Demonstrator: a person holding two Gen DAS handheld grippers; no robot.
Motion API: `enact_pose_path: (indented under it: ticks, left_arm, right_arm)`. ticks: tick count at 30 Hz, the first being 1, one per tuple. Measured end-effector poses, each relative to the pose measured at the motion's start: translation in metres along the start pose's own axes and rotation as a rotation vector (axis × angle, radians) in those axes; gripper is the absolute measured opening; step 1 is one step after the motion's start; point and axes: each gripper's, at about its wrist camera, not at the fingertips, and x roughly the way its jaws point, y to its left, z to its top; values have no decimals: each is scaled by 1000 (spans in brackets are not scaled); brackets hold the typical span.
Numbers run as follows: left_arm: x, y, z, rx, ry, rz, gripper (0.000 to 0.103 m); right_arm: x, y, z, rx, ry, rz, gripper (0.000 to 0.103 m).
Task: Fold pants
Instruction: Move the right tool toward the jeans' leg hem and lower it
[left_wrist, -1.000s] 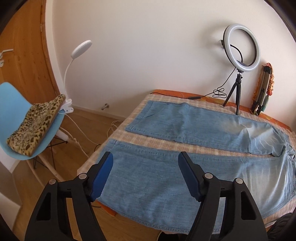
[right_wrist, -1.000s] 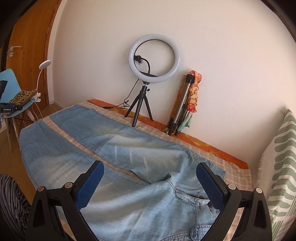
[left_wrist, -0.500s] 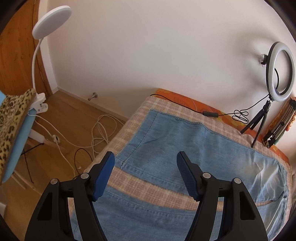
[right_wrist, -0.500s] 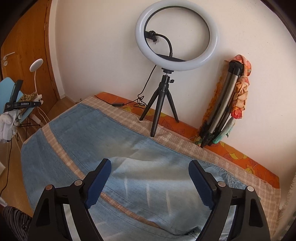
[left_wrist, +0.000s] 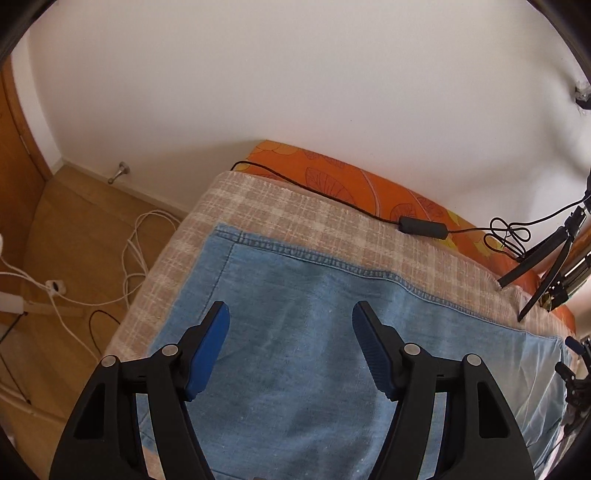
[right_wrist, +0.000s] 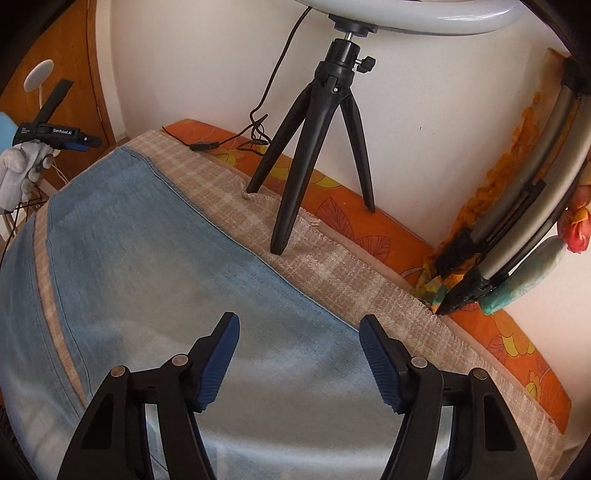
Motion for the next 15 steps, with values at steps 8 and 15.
enact_pose_path:
  ticks: [8, 15]
  left_arm:
    - [36, -50, -9, 64, 56, -55, 69]
    - [57, -54, -13, 66, 78, -34, 65]
  right_arm:
    - [39, -10, 4, -44, 35, 161, 69]
    - [67, -13, 11, -72, 76, 162, 69]
